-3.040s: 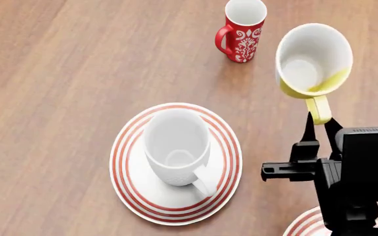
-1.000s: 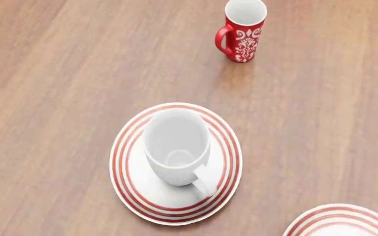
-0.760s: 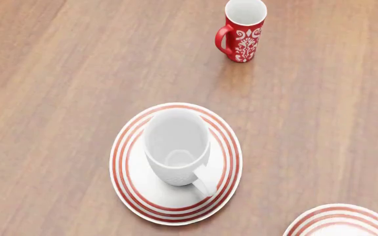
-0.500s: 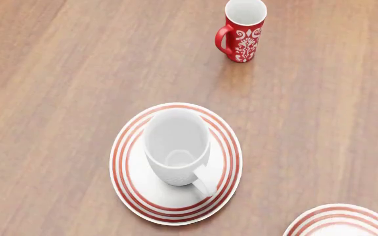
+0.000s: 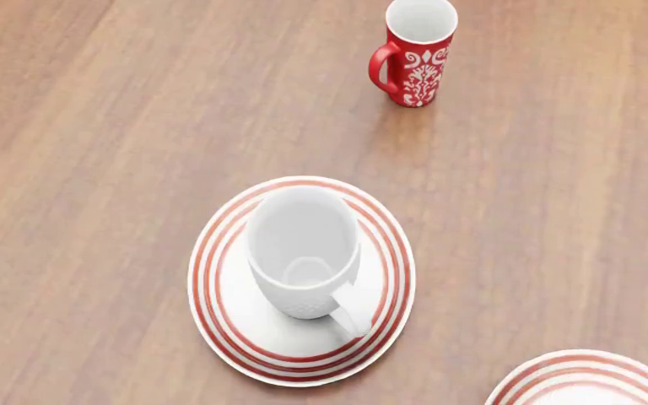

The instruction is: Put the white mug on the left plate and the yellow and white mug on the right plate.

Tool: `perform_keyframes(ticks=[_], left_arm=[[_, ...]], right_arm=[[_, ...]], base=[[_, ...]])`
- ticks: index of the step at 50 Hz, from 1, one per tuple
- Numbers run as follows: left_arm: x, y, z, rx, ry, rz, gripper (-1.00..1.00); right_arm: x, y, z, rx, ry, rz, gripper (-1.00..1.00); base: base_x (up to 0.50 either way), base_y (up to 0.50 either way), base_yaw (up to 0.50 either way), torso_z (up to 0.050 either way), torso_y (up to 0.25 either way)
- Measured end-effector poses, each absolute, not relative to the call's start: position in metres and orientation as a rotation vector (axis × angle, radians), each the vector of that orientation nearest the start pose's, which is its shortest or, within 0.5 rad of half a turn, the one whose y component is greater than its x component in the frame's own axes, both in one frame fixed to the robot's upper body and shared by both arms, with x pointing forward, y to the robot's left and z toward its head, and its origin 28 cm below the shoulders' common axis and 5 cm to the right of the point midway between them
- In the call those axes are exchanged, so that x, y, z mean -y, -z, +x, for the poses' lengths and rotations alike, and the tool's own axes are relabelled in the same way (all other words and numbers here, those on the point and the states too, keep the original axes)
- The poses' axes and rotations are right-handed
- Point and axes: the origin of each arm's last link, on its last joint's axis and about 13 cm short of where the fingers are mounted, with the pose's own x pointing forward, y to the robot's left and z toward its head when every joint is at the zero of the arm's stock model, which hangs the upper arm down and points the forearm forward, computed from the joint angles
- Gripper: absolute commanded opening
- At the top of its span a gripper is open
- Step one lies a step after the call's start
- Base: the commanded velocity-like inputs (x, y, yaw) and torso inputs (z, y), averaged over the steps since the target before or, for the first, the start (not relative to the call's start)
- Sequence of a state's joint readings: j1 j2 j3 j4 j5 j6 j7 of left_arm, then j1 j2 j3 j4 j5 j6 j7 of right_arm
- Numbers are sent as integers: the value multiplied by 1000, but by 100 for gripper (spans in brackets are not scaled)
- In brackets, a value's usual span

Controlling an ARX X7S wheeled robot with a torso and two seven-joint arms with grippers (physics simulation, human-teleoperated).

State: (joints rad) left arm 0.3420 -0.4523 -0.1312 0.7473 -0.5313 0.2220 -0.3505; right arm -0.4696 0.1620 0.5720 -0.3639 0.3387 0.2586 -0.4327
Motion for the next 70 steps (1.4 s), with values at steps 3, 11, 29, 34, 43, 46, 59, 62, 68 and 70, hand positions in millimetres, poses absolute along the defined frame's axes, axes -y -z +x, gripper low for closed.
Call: perform_keyframes(ticks=[3,11,29,34,43,46,59,62,68,70], left_arm=[[-266,-146,133,571,-116,-194,100],[-266,-146,133,572,-116,-194,100],[-266,-147,134,571,-117,-194,100],[-266,-147,134,571,-117,-193,100],[-266,-147,134,571,-118,-194,100],[-266,-147,134,571,-118,-195,100],[-265,-147,134,570,-117,-195,100],[-265,-147,135,569,-116,-194,100],[-264,-144,138,554,-111,-193,100],[-263,-142,141,545,-106,-190,100]], right_arm=[[230,-31,78,-221,28,64,100],[228,-35,78,-175,24,58,100],[226,-56,62,72,-62,57,100],[224,-64,59,130,-94,49,100],[220,-81,68,234,-118,65,100],[219,-88,74,262,-122,70,100],[212,-107,131,346,-77,122,100],[210,-110,149,359,-66,140,100],[205,-116,189,374,-41,158,100],[204,-118,202,376,-32,161,100]], base=[[0,0,0,0,0],[0,0,0,0,0],[0,0,0,0,0],[0,0,0,0,0],[0,0,0,0,0],[0,0,0,0,0],[0,0,0,0,0],[0,0,0,0,0],[0,0,0,0,0],[0,0,0,0,0]])
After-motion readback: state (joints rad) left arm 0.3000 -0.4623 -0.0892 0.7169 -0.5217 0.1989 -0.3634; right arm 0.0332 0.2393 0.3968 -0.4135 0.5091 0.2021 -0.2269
